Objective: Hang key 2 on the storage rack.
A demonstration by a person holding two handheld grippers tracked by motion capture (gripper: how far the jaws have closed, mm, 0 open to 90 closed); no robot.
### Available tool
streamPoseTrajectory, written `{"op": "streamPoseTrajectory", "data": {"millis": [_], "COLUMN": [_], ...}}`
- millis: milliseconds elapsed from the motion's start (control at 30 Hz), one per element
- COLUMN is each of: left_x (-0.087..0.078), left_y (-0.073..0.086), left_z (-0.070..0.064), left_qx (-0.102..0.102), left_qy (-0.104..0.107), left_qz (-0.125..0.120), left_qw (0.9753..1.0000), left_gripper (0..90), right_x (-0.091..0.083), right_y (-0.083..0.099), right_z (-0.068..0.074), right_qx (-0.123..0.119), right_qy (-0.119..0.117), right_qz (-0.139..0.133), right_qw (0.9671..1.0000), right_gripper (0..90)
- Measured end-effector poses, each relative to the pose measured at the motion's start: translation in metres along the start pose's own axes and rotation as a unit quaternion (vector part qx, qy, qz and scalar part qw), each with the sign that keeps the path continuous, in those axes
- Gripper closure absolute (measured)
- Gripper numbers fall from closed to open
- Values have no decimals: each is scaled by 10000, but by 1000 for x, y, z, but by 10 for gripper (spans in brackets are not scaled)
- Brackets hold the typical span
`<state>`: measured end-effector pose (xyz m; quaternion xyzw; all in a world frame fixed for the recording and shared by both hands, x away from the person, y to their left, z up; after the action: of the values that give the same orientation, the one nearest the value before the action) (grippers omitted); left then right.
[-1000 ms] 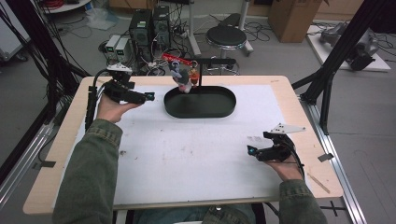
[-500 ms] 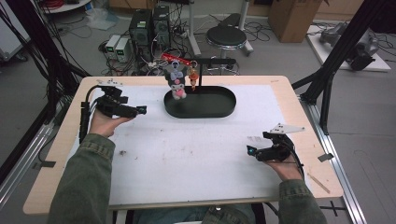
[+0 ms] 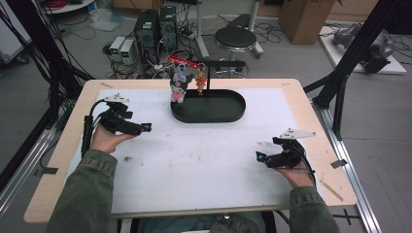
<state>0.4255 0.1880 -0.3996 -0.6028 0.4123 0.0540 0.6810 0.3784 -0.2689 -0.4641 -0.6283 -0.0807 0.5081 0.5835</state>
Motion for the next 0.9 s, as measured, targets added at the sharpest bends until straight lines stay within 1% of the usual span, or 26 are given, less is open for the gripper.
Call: {"op": "streamPoseTrajectory", "data": {"millis": [233,267,367,500,567,600,633,667,800,867,900], "left_x": [-10,-11,-13,-17,-19,-21,-22,-24,-29,-32,-33], "left_y": [7,9,15,23,25,26,28,30,40,46,49], "left_z": [0,1,2,3,2,3,1,1,1,-1,-1], "left_qx": [-11,21,-15,-2,-21,13,-17,28,62,-27,-23], "left_qy": [-42,-67,-88,-128,-120,-137,-145,-137,-206,-239,-236], "left_qz": [-80,-67,-83,-58,-90,-93,-121,-84,-67,-111,-106], "left_qw": [10000,10000,9999,9999,9999,9999,9998,9999,9997,9996,9997], "left_gripper": [17,17,17,17,17,17,17,17,17,17,17], "right_x": [0,0,-1,-1,-1,-1,-1,-1,-2,-2,-2], "right_y": [0,0,0,0,1,1,1,1,1,1,1], "right_z": [1,0,0,1,0,0,0,1,0,0,0], "right_qx": [13,11,17,40,37,37,31,63,30,19,10], "right_qy": [7,7,18,32,32,33,40,34,47,46,47], "right_qz": [2,2,-5,3,12,17,11,16,3,6,9], "right_qw": [10000,10000,10000,10000,10000,10000,10000,10000,10000,10000,10000], "right_gripper": [5,5,5,5,5,5,5,5,5,5,5]}}
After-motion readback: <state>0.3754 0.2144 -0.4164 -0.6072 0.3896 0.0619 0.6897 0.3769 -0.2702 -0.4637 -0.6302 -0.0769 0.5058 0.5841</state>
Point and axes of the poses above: each handheld gripper's, and its own axes: x roughly forward along the jaws, y roughly out of its underside, z roughly to its left, the point moved 7 cm from there along x, roughly forward along the jaws, and after that the axes turned 9 degrees about -y, right-handed, at the moved point
